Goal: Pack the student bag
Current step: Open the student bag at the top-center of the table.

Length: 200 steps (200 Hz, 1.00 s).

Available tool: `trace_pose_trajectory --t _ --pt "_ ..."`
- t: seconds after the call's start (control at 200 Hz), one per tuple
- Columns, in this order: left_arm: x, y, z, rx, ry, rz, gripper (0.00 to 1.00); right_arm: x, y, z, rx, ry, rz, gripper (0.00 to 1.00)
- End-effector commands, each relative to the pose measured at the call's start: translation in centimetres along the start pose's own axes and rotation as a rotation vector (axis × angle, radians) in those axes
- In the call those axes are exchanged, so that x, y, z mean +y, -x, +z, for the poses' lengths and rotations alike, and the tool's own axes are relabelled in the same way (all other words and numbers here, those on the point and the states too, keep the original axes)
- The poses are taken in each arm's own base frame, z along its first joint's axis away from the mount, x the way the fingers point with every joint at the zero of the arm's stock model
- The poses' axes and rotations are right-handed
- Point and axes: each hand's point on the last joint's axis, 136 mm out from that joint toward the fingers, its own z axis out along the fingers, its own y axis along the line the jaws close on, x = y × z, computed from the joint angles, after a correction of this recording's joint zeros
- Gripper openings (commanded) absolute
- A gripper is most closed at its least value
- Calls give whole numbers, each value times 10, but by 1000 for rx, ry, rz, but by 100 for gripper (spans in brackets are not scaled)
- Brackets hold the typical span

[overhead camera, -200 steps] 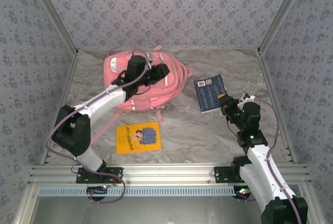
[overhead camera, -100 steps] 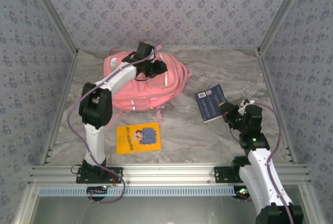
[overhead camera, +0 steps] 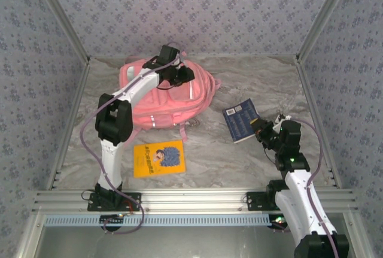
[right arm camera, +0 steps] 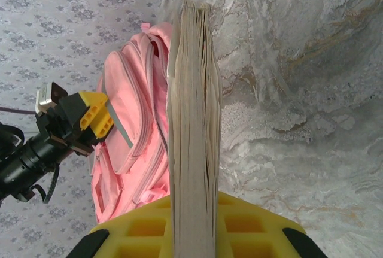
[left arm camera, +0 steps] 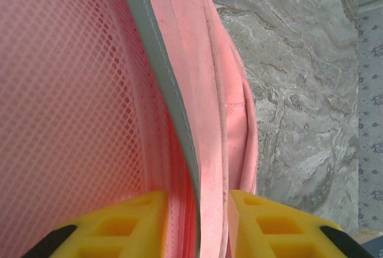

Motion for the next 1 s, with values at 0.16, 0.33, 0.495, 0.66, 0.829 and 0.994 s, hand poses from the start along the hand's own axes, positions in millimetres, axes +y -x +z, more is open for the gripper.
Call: trace_pose_trajectory --t 0.16,0.33,0.495,0.66,0.829,0.994 --pt "-14 0 17 62 -27 49 20 12 1 3 15 56 -46 0" --pt "-16 -3 23 126 11 101 11 4 -5 5 40 42 -39 0" --pt "-41 -4 15 147 -13 193 0 3 -4 0 28 22 -62 0" --pt "-102 -20 -3 138 -124 305 0 6 8 -12 -35 -46 -126 0" --pt "-165 -32 -46 108 -275 398 0 9 15 -30 -69 -136 -174 0" --pt "-195 -31 -114 39 -346 496 0 34 24 -48 -106 -151 -229 0"
